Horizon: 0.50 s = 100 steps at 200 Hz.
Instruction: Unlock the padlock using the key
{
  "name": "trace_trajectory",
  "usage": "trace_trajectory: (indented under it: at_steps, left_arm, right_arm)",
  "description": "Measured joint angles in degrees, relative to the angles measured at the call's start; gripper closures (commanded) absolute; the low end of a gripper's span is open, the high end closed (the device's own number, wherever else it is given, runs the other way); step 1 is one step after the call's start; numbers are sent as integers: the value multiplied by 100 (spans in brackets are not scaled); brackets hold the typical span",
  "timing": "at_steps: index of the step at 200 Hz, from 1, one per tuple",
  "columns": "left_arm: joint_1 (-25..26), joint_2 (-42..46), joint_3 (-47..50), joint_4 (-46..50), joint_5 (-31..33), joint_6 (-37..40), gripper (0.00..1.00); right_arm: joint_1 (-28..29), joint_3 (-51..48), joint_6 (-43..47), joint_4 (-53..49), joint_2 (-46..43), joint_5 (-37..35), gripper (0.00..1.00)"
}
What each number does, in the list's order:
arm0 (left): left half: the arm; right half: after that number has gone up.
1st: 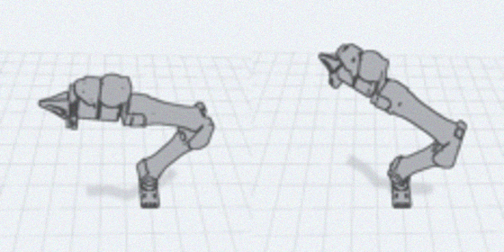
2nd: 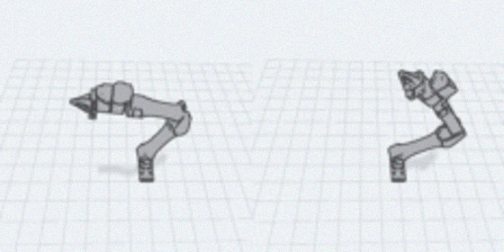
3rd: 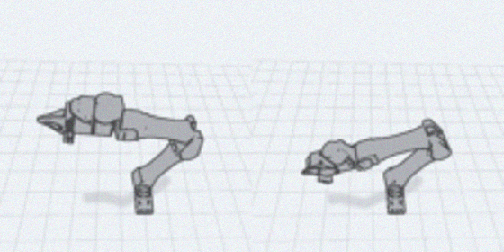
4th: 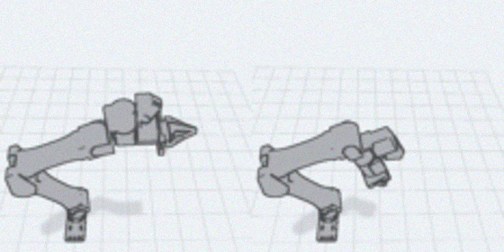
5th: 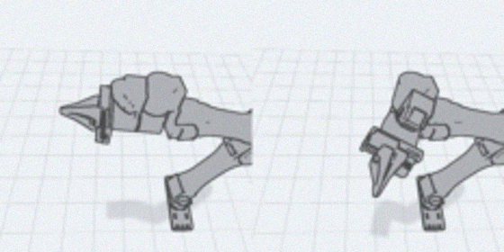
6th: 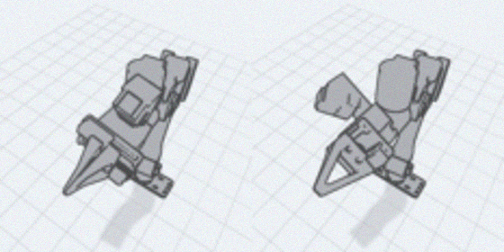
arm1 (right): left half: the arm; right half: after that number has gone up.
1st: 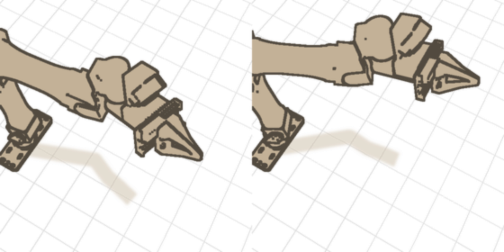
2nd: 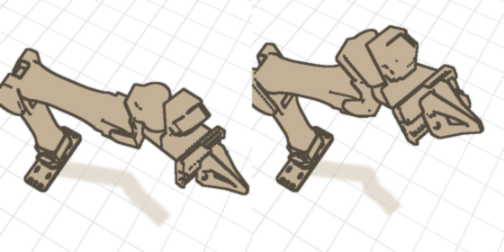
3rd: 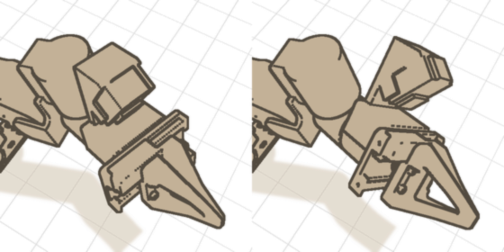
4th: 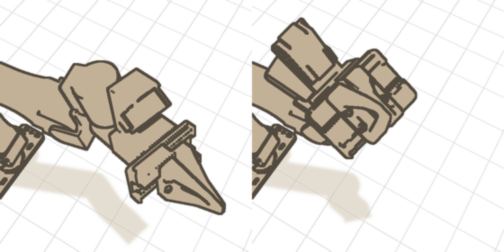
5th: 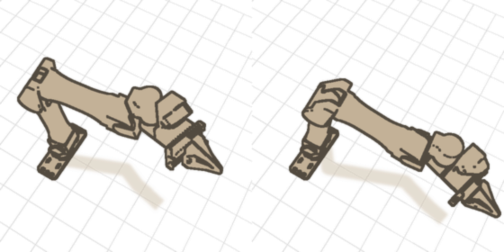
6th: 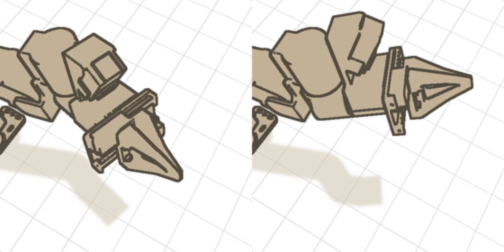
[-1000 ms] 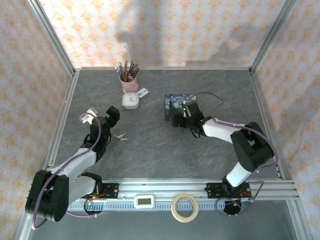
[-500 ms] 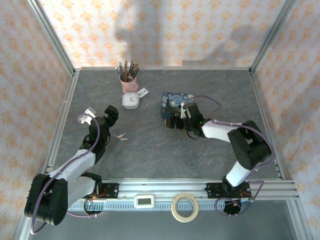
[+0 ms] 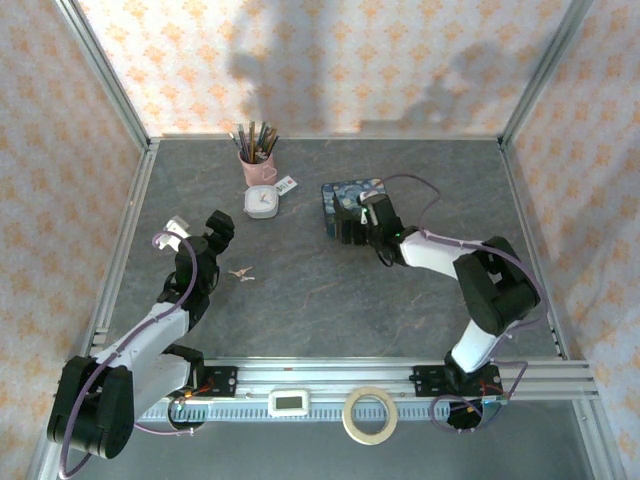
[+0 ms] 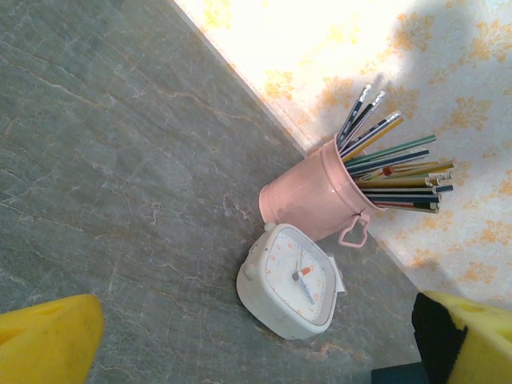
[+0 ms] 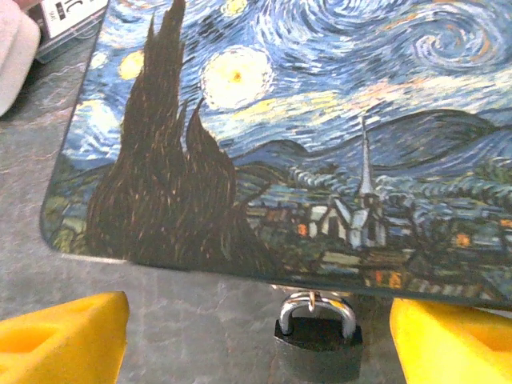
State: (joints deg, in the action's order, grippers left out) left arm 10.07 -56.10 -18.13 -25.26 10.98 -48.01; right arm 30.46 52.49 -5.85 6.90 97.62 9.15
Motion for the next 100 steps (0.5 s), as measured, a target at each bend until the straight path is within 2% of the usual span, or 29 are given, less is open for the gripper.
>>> trace_trajectory:
  at_steps: [58,69,79,100]
  left_arm:
    - [0,90,0,44,52,13,1]
    - [0,85,-2,120,66,52,1]
    - [0,57,-15,280,66,122,1]
    - [0,-197,-190,761,31,282,3]
  right_arm:
    - [0,46,79,4,240,85,15]
    - [0,-59,2,-7,157,66,12]
    - [0,-179,-103,-39,13,15,0]
    - [0,-455,-232,-96,-468,-151,0]
